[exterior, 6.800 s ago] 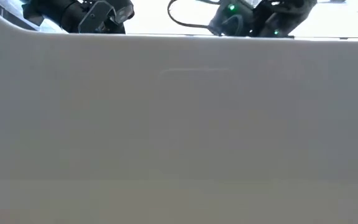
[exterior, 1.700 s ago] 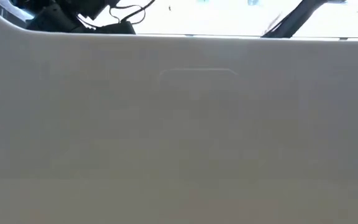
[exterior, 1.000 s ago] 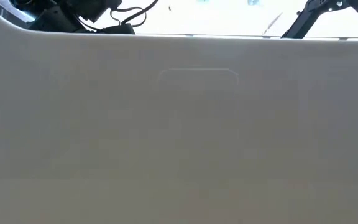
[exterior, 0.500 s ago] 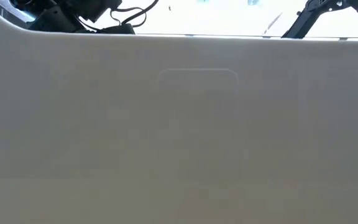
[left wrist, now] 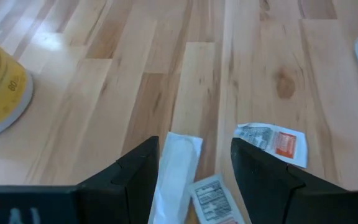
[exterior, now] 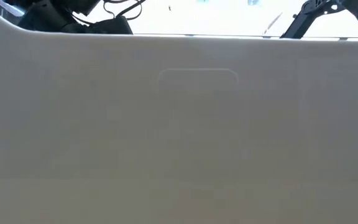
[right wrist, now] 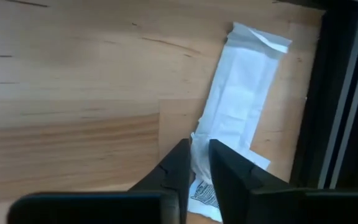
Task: Pick & Place First Aid Supplies
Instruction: Put the green bandage pack into the bottom gray bin
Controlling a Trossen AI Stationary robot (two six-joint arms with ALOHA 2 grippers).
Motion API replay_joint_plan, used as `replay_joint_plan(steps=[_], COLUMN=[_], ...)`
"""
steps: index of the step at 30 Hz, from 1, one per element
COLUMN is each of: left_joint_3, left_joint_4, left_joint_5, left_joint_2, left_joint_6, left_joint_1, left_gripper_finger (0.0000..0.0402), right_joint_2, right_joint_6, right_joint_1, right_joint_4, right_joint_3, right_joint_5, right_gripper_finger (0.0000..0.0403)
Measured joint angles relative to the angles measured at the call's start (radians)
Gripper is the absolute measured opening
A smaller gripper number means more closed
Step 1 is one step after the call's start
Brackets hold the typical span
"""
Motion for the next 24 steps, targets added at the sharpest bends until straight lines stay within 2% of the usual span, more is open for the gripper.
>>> replay_joint_plan(steps=[5, 11, 19, 24], left_joint_3=[0.000, 0.000, 0.000, 0.000], left_joint_4=[-0.009, -0.047, -0.058, -0.050], left_joint_5=[-0.035, -0.067, -0.143, -0.209], left_joint_2=[0.000, -0.001, -0.015, -0.045], left_joint_6=[-0.009, -0.022, -0.028, -0.028], left_joint_1=[-0.037, -0.050, -0.048, -0.048], left_gripper_finger=[0.0195, 0.0195, 0.0195, 0.0195], right_joint_2=[0.023, -0.004, -0.157, -0.265], right_joint_6=[0.002, -0.024, -0.058, -0.058], right_joint_1=[0.009, 0.016, 0.102, 0.205], right_joint_4=[-0.016, -0.026, -0.032, -0.030], right_joint_3=[0.010, 0.003, 0.002, 0.004], right_joint_5=[0.019, -0.003, -0.020, -0.073], right_gripper_finger=[0.0006, 0.0003, 0.0001, 0.0001])
